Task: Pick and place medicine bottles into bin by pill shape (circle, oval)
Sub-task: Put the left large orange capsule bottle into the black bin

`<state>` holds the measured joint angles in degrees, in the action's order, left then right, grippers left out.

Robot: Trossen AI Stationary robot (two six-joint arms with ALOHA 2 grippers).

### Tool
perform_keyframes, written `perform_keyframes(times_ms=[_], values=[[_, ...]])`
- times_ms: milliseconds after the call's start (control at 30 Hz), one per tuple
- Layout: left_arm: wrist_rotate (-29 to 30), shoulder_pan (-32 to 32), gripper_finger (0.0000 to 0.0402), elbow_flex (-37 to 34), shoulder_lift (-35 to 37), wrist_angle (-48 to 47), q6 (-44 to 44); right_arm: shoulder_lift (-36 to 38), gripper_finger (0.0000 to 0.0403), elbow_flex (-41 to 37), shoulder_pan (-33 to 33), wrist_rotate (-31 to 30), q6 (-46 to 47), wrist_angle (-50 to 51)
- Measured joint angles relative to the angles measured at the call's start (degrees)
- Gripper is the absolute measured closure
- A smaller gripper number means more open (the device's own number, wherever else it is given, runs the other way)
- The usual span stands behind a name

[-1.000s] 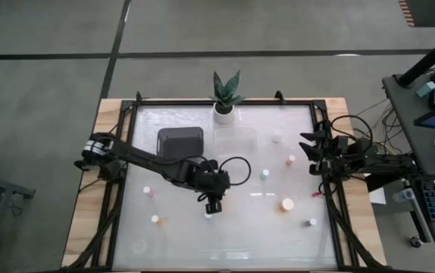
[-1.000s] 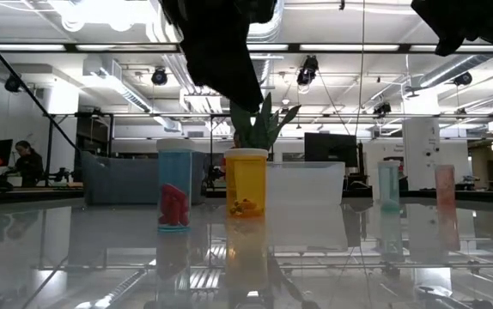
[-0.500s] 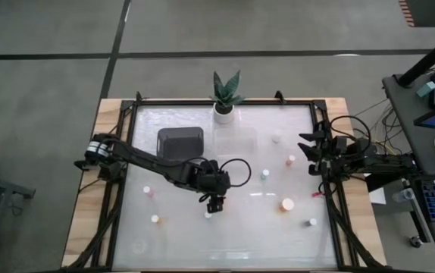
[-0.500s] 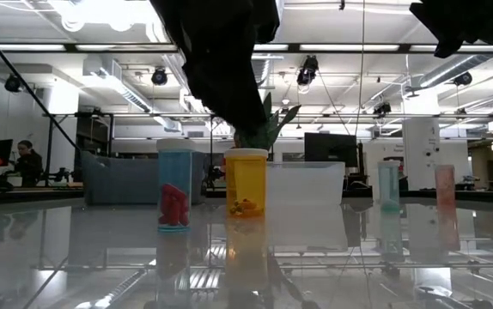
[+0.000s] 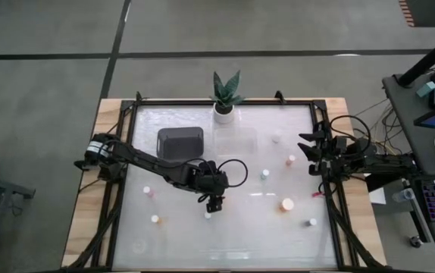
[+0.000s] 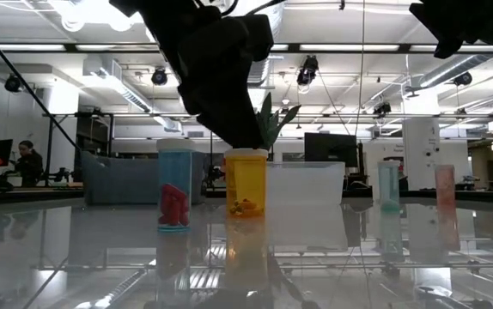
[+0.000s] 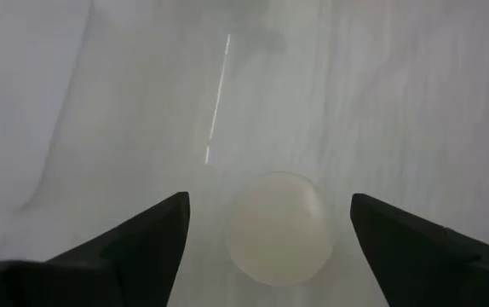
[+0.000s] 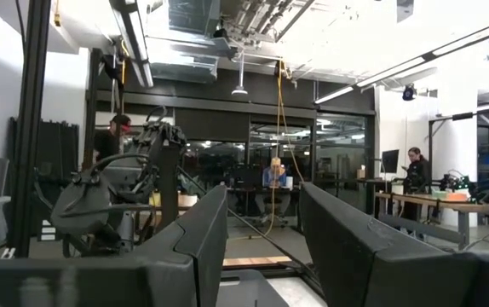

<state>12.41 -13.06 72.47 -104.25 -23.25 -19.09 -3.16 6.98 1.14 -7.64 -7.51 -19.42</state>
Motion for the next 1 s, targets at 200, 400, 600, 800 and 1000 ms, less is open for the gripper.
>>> perform_keyframes(times_ms=[200, 400, 600, 800, 1000], values=[[-0.1, 0.0, 0.0094, -2.8, 0.0, 4.4, 0.0, 0.0, 0.0262, 0.0, 0.0, 0.0, 0.0, 0.0], [-0.1, 0.0, 0.011, -3.5, -1.4, 4.2, 0.5, 0.0, 0.0262, 0.0, 0.0, -0.1, 0.0, 0.0], [-0.2, -0.2, 0.0153, -3.5, -2.4, 4.2, 2.0, 0.0, 0.0262, 0.0, 0.0, -0.1, -0.1, 0.2], [-0.2, -0.2, 0.0174, -3.2, -1.8, 4.3, 2.1, 0.0, 0.0262, 0.0, 0.0, -0.1, -0.1, 0.3], [-0.2, -0.2, 0.0176, -3.0, -0.9, 4.3, 3.0, 0.0, 0.0262, 0.0, 0.0, -0.1, -0.1, 0.6]])
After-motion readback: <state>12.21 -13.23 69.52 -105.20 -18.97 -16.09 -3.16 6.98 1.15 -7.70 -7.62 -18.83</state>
